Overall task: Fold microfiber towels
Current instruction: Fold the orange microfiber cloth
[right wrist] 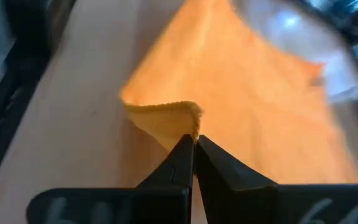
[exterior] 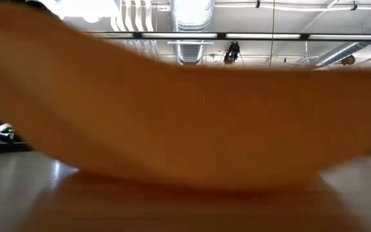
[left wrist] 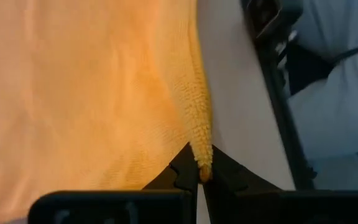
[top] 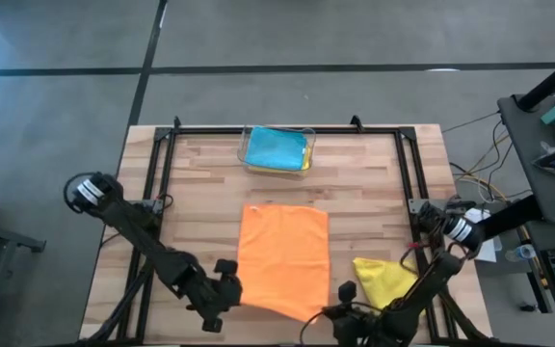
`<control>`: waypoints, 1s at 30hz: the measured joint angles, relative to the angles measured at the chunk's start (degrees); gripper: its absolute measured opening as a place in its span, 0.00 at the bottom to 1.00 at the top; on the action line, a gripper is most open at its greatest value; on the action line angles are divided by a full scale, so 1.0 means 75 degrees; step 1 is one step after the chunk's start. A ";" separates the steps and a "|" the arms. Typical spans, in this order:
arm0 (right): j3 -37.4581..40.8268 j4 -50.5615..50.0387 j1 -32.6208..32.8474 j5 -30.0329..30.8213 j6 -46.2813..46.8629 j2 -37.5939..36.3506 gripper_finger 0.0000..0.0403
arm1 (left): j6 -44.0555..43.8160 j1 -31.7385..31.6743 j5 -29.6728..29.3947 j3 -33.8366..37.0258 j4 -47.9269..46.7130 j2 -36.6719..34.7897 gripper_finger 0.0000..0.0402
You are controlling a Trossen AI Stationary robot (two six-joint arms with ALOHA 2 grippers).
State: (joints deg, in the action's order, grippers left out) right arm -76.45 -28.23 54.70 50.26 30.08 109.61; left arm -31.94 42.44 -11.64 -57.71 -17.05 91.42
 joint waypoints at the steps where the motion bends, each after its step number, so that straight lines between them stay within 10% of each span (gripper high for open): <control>1: 0.0021 -0.0086 -0.0026 0.0143 0.0004 -0.0143 0.02 | 0.0072 -0.0002 -0.0075 0.0007 -0.0014 -0.0139 0.00; 30: 0.0507 -0.2906 -0.1959 0.0574 0.1999 -0.0656 0.02 | 0.1138 -0.2666 0.0321 0.1881 -0.0368 -0.1846 0.00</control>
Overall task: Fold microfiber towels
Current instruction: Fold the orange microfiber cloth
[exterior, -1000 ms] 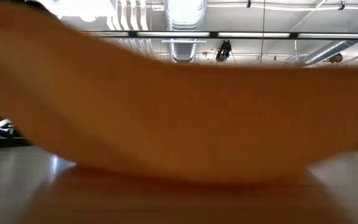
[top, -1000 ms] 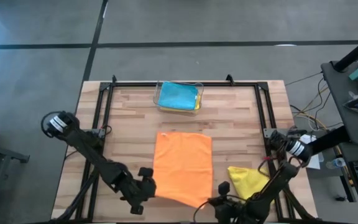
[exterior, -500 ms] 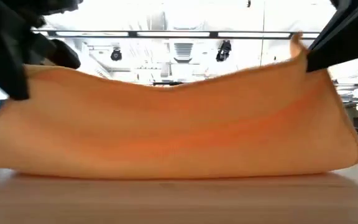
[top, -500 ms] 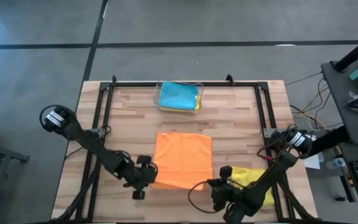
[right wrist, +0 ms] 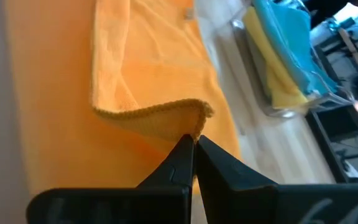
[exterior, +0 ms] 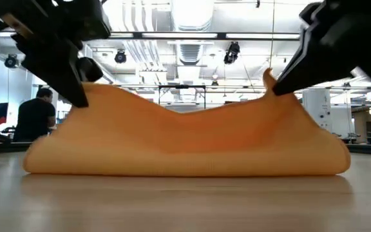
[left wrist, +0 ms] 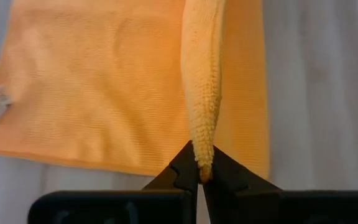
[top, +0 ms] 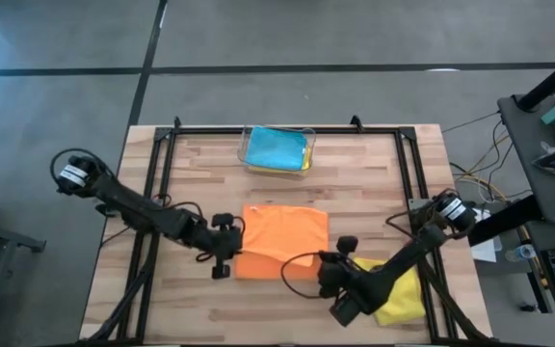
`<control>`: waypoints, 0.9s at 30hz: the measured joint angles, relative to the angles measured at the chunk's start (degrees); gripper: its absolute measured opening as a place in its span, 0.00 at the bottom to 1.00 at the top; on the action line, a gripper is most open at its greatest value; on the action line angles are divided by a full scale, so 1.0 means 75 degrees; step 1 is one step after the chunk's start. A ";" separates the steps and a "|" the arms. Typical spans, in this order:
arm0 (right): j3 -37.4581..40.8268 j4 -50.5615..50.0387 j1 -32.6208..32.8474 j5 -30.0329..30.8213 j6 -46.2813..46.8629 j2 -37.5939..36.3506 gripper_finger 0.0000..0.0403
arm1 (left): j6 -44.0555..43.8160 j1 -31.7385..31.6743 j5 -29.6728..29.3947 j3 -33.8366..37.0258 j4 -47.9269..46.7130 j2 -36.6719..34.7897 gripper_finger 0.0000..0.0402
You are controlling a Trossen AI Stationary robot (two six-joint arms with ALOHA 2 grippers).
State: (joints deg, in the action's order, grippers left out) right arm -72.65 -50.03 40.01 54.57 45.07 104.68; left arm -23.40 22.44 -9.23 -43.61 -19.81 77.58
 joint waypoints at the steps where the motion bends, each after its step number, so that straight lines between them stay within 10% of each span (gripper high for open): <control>1: 0.0058 -0.0013 -0.0075 0.0046 -0.0013 -0.0008 0.02 | 0.0077 -0.0075 0.0000 0.0043 0.0000 0.0000 0.00; 15: 0.1411 0.0014 -0.1071 0.0137 0.0662 -0.0597 0.02 | 0.1061 -0.1445 0.0272 0.0249 0.0237 0.0015 0.00; 27: 0.2699 0.2573 -0.1947 -0.0095 -0.0484 -0.0940 0.02 | 0.1155 -0.1999 0.0440 0.0620 0.0332 0.0020 0.00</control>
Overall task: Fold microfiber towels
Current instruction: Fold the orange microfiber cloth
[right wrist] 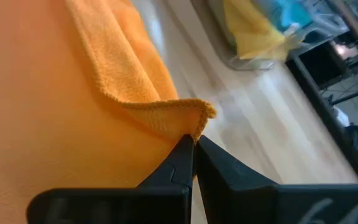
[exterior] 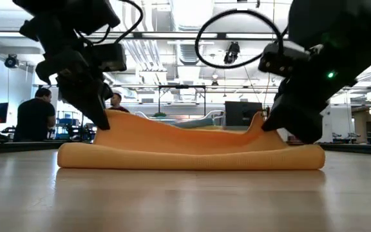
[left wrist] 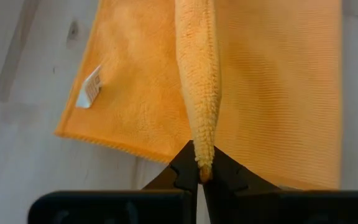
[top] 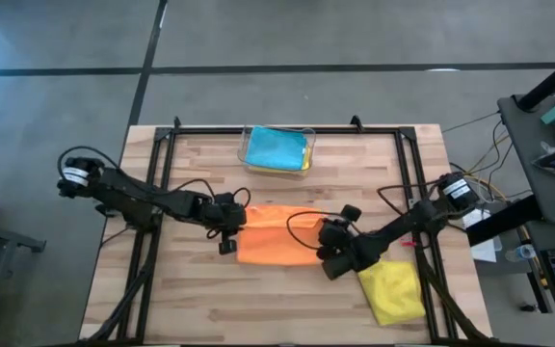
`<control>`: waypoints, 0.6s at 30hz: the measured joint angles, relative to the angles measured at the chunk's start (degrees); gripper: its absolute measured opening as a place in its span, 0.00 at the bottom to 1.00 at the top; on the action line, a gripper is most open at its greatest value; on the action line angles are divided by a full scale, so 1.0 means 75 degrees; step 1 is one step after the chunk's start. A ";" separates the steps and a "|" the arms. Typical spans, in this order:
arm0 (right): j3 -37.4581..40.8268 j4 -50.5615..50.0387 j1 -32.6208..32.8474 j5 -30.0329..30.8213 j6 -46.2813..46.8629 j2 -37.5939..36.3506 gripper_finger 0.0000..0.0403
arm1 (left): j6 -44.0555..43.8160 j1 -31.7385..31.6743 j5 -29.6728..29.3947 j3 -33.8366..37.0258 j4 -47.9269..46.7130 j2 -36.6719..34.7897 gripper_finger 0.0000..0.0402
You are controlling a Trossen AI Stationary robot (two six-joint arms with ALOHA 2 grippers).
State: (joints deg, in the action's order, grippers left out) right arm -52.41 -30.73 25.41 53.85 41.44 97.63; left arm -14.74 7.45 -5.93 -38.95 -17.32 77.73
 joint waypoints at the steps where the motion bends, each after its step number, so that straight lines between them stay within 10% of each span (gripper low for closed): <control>1: 0.0043 0.0075 -0.0068 -0.0053 -0.0048 0.0001 0.02 | -0.0034 -0.0005 0.0000 0.0070 0.0089 0.0000 0.00; 9: 0.0176 0.0220 -0.0260 -0.0246 -0.0159 0.0002 0.02 | 0.0029 -0.0036 -0.0154 0.0486 0.0647 0.0009 0.02; 18: 0.0294 0.0365 -0.0388 -0.0634 -0.0226 0.0001 0.02 | 0.0033 -0.0049 -0.0698 0.0495 0.0638 0.0009 0.27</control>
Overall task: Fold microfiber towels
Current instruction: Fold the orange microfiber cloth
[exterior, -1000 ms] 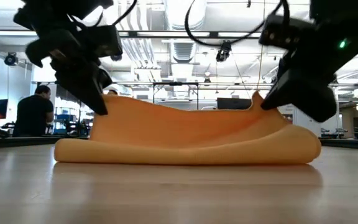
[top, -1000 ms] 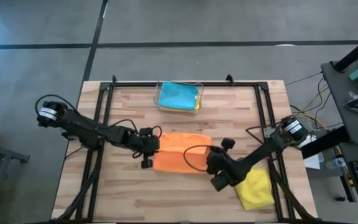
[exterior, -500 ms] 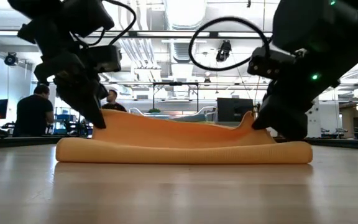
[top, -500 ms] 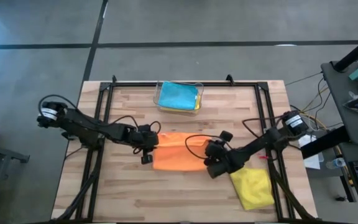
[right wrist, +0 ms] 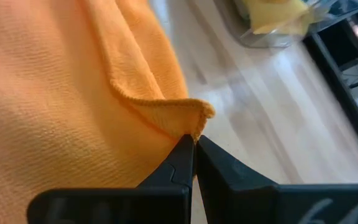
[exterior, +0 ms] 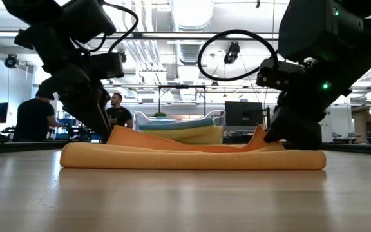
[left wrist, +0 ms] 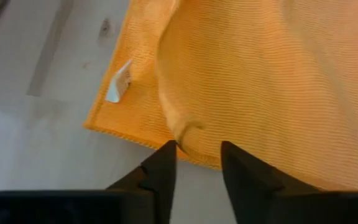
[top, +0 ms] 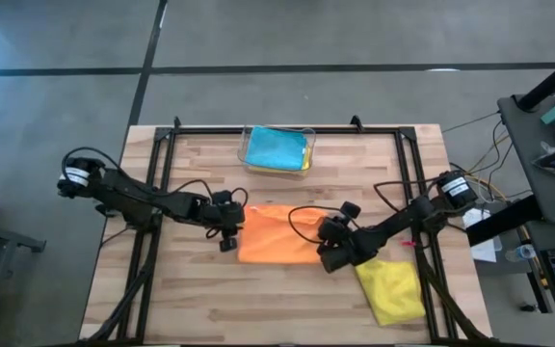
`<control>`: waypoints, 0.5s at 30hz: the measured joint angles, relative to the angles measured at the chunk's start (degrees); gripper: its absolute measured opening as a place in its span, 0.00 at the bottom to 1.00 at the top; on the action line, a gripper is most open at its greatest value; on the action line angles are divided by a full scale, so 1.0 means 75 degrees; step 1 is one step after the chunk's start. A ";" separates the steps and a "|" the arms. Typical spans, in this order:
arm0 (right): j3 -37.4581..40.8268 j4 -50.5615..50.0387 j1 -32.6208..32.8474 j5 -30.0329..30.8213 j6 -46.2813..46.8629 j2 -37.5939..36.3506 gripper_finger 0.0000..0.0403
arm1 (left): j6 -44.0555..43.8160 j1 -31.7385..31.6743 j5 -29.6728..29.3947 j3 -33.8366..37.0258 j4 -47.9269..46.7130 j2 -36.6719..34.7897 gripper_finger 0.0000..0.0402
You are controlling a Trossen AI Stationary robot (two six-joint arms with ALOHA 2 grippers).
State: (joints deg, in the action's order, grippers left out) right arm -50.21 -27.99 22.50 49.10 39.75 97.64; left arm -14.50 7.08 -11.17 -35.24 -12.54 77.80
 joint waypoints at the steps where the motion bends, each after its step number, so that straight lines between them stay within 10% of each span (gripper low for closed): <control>1: 0.0007 0.0010 -0.0024 -0.0019 0.0001 0.0000 0.02 | -0.0005 -0.0001 -0.0055 -0.0006 -0.0011 0.0000 0.30; 15: 0.0031 0.0048 -0.0294 0.0254 0.0039 -0.0001 0.05 | -0.0426 -0.0138 -0.1097 -0.0047 -0.0127 -0.0023 0.44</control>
State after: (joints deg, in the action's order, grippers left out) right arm -49.98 -27.63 20.29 51.00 40.04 97.63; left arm -17.69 6.04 -19.40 -35.59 -13.49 77.62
